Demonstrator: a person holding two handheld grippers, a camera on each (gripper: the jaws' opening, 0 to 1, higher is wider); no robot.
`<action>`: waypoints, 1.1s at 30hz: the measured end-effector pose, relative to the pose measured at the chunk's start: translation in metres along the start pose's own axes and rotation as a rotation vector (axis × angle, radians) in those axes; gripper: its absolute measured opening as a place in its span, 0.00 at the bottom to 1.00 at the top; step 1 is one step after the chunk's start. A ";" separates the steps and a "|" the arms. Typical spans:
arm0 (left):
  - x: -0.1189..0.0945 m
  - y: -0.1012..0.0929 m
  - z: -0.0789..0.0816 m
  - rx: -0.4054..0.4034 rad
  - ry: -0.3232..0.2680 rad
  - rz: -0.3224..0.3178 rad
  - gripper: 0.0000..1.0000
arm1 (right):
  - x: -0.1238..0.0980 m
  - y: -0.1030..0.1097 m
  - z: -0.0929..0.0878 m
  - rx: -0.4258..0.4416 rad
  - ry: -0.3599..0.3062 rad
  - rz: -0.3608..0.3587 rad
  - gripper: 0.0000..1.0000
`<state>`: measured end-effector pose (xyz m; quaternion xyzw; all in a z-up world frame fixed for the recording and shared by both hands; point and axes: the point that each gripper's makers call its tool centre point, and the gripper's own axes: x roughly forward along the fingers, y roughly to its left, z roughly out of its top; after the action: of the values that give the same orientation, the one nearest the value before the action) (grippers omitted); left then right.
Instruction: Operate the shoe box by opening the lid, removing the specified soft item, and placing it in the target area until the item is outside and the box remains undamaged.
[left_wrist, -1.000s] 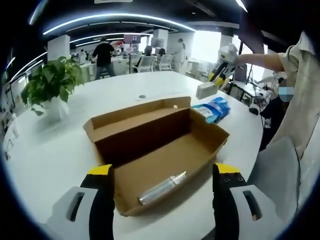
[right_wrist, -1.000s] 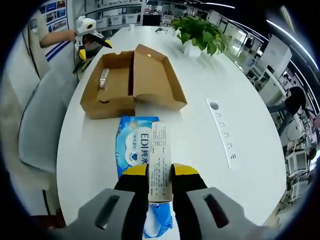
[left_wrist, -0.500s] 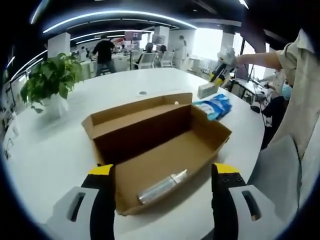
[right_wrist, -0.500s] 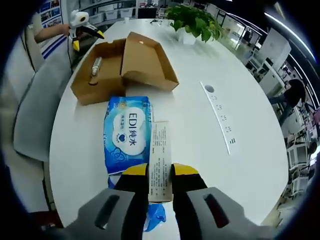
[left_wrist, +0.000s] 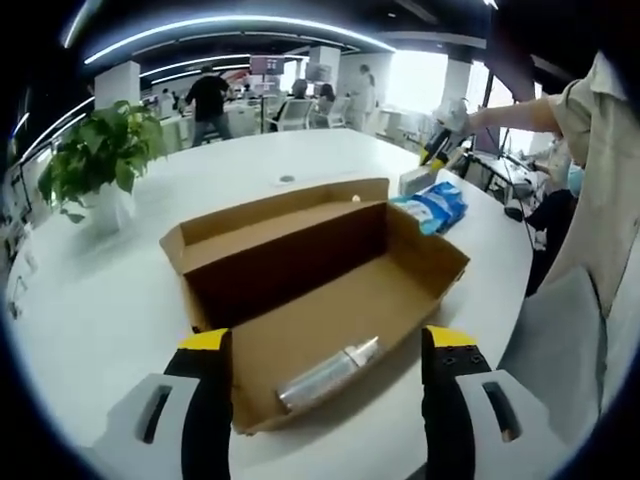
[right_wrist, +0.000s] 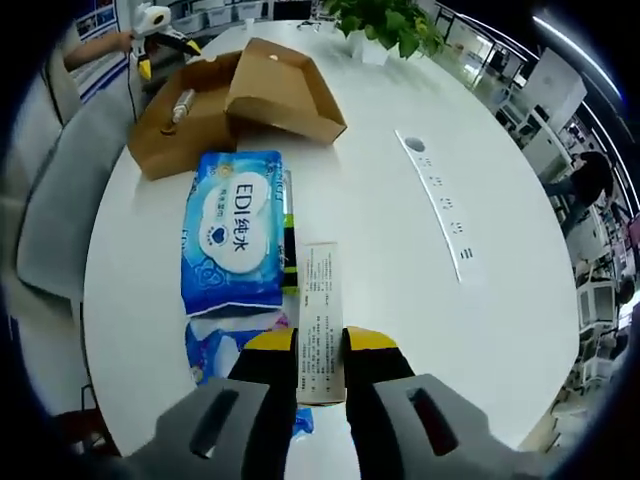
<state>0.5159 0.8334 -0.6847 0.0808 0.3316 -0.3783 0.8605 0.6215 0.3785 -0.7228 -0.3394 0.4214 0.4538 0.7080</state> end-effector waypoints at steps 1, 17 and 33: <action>0.001 0.000 0.000 0.000 0.002 0.001 0.78 | 0.001 0.000 -0.002 -0.001 0.005 0.001 0.14; 0.007 0.003 -0.003 0.011 0.031 -0.003 0.77 | 0.006 -0.004 -0.045 -0.119 0.144 0.024 0.14; 0.007 0.001 -0.005 0.010 0.040 -0.005 0.77 | 0.004 -0.012 -0.050 -0.219 0.200 0.012 0.15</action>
<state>0.5171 0.8318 -0.6933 0.0919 0.3469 -0.3803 0.8524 0.6194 0.3321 -0.7459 -0.4556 0.4398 0.4653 0.6184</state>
